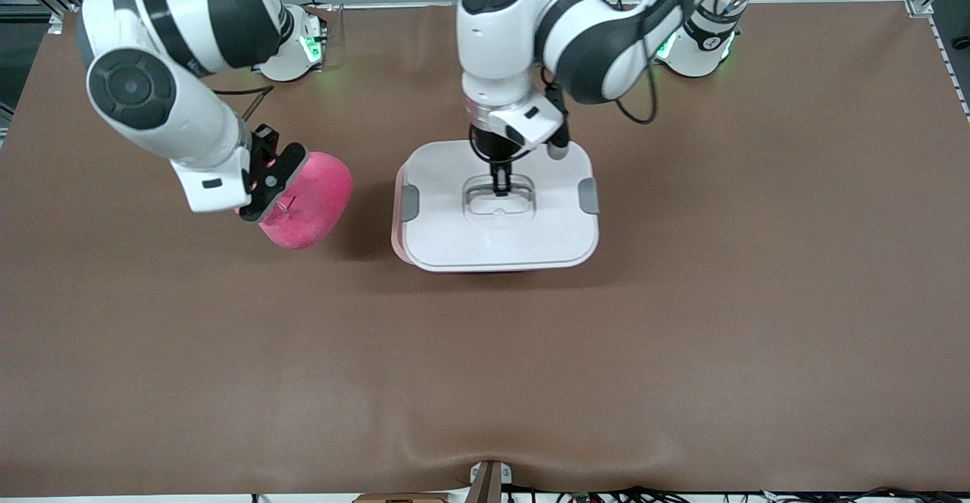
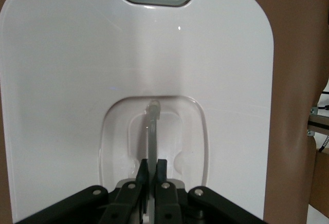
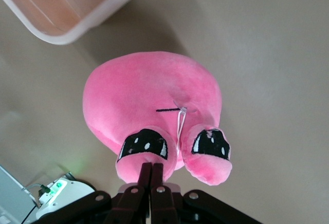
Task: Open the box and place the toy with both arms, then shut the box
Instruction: 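Lift the lid off with the left gripper while the right gripper carries the plush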
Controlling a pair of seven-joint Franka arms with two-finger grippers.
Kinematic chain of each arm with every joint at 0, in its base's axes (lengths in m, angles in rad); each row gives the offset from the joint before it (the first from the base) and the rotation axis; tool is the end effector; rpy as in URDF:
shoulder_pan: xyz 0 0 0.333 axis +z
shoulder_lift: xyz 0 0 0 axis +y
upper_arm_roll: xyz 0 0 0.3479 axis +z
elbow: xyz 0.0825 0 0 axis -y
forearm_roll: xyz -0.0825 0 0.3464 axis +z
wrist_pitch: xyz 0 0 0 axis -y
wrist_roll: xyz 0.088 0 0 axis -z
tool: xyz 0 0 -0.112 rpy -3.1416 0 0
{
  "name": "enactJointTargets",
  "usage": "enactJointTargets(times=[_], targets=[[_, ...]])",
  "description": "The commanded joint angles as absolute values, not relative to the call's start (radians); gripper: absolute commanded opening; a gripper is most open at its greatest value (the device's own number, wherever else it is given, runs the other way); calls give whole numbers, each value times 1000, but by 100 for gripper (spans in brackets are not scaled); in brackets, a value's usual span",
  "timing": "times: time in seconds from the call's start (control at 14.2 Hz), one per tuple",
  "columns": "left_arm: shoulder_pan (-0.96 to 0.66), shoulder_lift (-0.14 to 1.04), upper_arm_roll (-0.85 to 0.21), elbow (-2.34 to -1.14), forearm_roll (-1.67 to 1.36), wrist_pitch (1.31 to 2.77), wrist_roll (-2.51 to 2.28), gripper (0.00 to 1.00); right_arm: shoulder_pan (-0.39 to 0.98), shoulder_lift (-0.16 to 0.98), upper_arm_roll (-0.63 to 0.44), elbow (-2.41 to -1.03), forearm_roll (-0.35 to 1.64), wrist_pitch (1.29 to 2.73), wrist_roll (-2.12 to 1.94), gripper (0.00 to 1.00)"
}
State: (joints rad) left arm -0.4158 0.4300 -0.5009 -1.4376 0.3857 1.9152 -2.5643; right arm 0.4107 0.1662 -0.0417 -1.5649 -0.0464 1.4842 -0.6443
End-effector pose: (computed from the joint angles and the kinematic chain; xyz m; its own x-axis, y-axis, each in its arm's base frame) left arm 0.4736 -0.4672 0.5122 -0.0146 0.9998 0.0142 0.9806 0.0116 0.1957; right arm 0.5162 0.1957 0.5587 0.5038 0.8335 -0.2268 0.8383 -0.5351 -0.1045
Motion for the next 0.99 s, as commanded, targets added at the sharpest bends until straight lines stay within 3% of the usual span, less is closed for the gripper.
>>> enactJointTargets(times=[0.0, 0.92], targets=[[-347, 365, -503, -1457, 330, 1862, -2424, 0, 436, 149, -44, -1534, -43, 1480, -669, 0], [9, 256, -503, -1456, 96, 1681, -1751, 0, 695, 152, -37, -1468, 12, 1597, -725, 0]])
